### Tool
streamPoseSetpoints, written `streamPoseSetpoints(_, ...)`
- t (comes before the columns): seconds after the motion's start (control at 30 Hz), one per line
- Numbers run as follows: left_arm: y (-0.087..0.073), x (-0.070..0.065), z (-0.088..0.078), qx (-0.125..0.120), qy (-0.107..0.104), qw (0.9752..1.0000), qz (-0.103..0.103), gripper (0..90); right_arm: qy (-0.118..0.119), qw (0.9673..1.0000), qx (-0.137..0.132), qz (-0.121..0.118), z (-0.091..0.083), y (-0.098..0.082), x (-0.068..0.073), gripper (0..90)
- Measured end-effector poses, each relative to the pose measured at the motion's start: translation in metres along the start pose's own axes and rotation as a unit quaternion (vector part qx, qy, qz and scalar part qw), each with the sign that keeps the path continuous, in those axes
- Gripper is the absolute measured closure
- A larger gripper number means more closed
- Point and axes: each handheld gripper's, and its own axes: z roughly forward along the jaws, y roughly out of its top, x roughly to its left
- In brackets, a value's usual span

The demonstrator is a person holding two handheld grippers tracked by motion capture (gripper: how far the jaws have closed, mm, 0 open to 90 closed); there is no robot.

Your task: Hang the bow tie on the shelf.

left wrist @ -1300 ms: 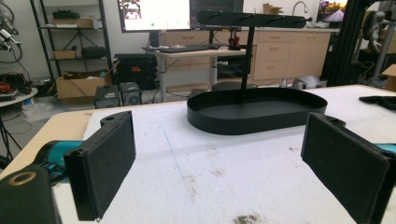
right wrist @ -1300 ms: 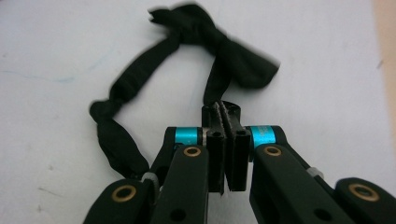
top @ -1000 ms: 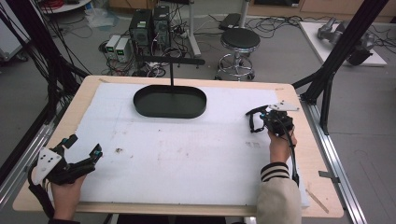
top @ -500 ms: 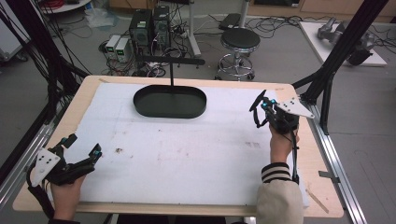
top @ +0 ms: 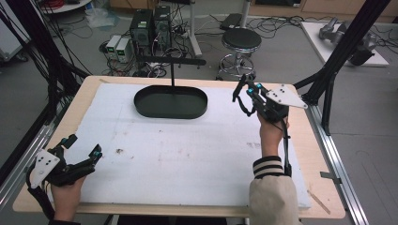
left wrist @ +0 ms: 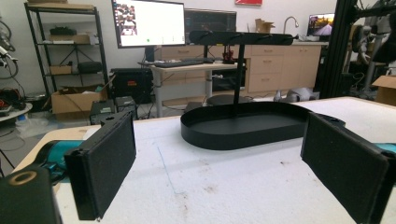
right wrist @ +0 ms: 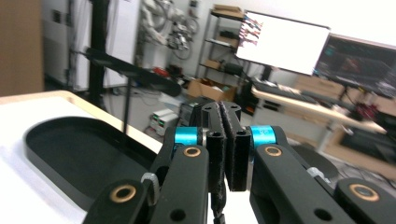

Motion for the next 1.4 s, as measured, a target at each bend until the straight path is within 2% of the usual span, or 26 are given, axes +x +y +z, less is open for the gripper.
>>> streamPoseSetpoints(0.1,0.001,0.0,0.0,-0.004,0.0,1.0,-0.001,10.7,0.026,0.9995,-0.011,-0.012,0.015,0.016,0.011,88.8)
streamPoseSetpoints(0.13,0.001,0.0,0.0,-0.005,0.0,1.0,0.0,10.7,0.026,0.9995,-0.011,-0.012,0.015,0.016,0.011,88.8)
streamPoseSetpoints(0.37,0.002,0.001,-0.001,-0.008,0.0,1.0,0.0,10.7,0.055,0.9982,-0.011,-0.023,0.047,0.034,0.031,88.8)
streamPoseSetpoints(0.5,0.002,0.002,-0.001,-0.009,0.0,1.0,-0.003,10.7,0.066,0.9973,-0.008,-0.032,0.066,0.038,0.041,88.8)
streamPoseSetpoints(0.8,0.0,0.005,-0.003,-0.01,0.002,0.9999,0.0,10.7,0.077,0.9969,0.005,-0.019,0.116,0.033,0.056,88.7)
streamPoseSetpoints(0.83,-0.001,0.005,-0.003,-0.009,0.003,1.0,0.001,10.7,0.077,0.9969,0.005,-0.019,0.116,0.033,0.056,88.7)
streamPoseSetpoints(0.97,-0.003,0.009,-0.005,-0.003,0.008,1.0,0.005,10.7,0.071,0.9972,0.009,-0.024,0.135,0.029,0.061,88.7)
streamPoseSetpoints(1.03,-0.004,0.011,-0.007,-0.001,0.011,0.9999,0.002,10.7,0.06,0.9976,0.015,-0.028,0.143,0.027,0.063,88.6)
streamPoseSetpoints(1.13,-0.006,0.014,-0.008,0.001,0.013,0.9999,-0.001,10.7,0.046,0.9986,0.019,-0.02,0.153,0.022,0.061,88.7)
streamPoseSetpoints(1.23,-0.007,0.016,-0.008,0.001,0.014,0.9999,-0.004,10.7,0.029,0.9989,0.035,-0.011,0.161,0.014,0.057,88.7)
streamPoseSetpoints(1.4,-0.008,0.017,-0.007,0.003,0.014,0.9999,-0.007,10.7,0.016,0.9986,0.049,0.005,0.168,0.002,0.049,88.5)
